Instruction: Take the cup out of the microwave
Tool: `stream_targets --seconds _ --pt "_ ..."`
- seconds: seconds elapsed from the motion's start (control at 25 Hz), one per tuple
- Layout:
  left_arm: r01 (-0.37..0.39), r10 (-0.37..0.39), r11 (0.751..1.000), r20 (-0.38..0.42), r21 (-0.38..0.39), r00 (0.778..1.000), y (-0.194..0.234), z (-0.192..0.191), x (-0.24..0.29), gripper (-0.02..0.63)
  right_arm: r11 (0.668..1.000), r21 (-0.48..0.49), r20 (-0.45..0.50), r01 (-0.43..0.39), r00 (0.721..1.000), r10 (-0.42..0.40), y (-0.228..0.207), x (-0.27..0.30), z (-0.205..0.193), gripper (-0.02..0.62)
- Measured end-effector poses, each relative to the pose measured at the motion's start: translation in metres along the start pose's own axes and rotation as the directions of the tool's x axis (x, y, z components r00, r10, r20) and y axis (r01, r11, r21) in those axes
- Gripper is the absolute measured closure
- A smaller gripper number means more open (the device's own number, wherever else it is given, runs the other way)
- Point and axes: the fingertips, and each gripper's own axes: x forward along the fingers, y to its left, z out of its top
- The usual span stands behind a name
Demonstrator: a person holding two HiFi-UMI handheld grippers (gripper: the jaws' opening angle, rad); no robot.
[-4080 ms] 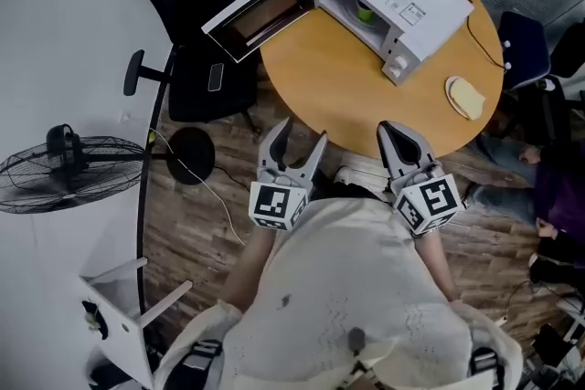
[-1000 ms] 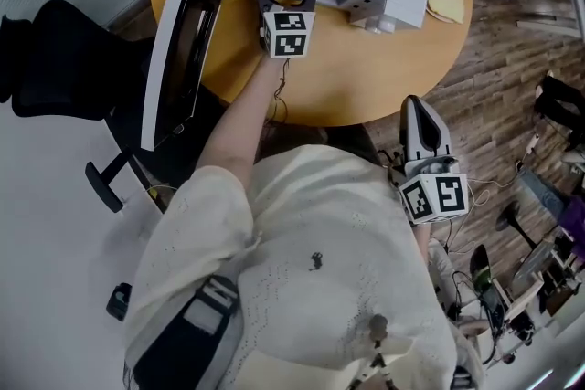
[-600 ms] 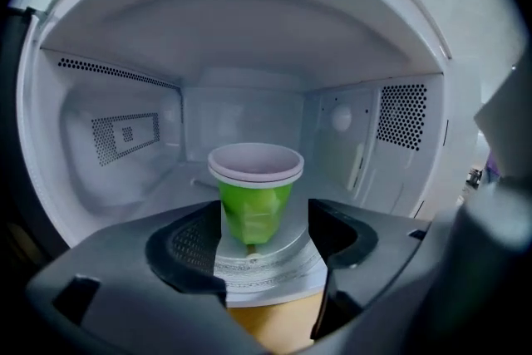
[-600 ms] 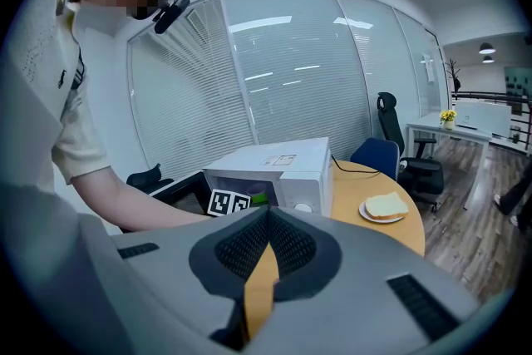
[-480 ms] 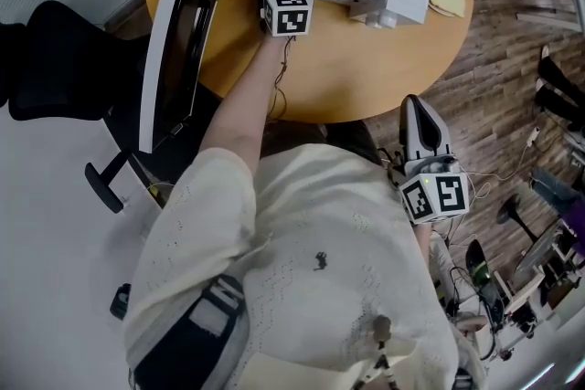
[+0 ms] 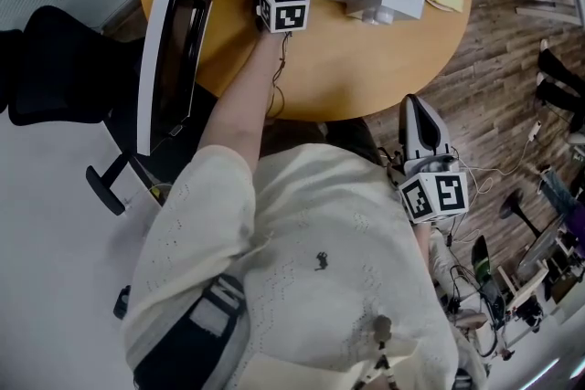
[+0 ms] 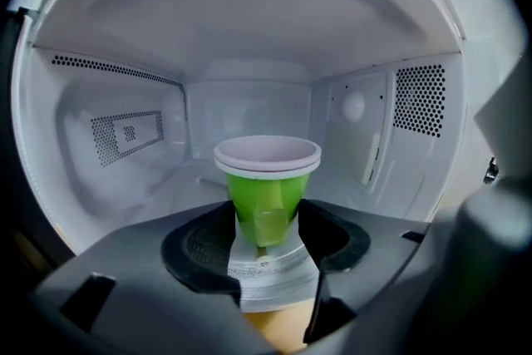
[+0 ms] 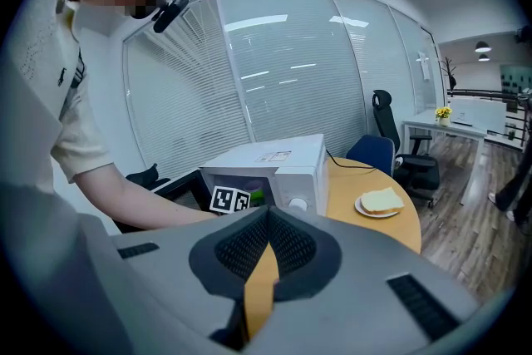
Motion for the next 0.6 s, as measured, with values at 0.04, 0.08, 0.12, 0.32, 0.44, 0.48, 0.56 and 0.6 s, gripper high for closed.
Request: stream_targets --seconds 0.04,0.08,0.12,0.32,0.44,0.48,0.56,0.6 --pt "-0.003 0.003 1.0 0.005 -0.002 1.0 0.0 0.001 -0.001 0.35 1.0 0.001 0.001 0.0 1.0 0.0 -0.001 0.0 0.0 0.588" --pt "-0.005 0.005 1.0 0.01 -0.004 1.0 0.0 0.001 -0.002 0.351 1.0 0.002 0.003 0.0 1.0 0.0 -0.001 -0.001 0.0 0.588" --pt "-0.006 0.006 1.0 0.014 -0.007 1.0 0.0 0.002 -0.004 0.353 1.0 0.003 0.004 0.0 1.0 0.0 -0.002 -0.001 -0.001 0.588" --pt "0.009 -0.009 1.0 0.031 -0.017 0.999 -0.006 0.004 -0.015 0.354 1.0 0.006 0.007 -0.005 1.0 0.005 -0.001 -0.001 -0.003 0.588" --pt "0.019 -0.018 1.0 0.033 -0.023 0.999 -0.011 0.002 -0.024 0.354 1.0 0.002 0.011 -0.017 1.0 0.017 0.001 0.0 -0.002 0.588" --pt "0.019 -0.018 1.0 0.029 -0.025 0.999 -0.012 0.0 -0.027 0.354 1.0 -0.001 0.012 -0.023 1.0 0.023 0.001 0.0 -0.002 0.588" --pt "0.013 -0.012 1.0 0.021 -0.025 1.0 -0.012 -0.006 -0.032 0.356 0.999 -0.006 0.015 -0.034 0.999 0.034 0.003 0.0 -0.002 0.588" --pt "0.009 -0.008 1.0 0.017 -0.022 1.0 -0.012 -0.009 -0.035 0.356 0.999 -0.007 0.016 -0.039 0.999 0.039 0.003 -0.001 -0.002 0.588"
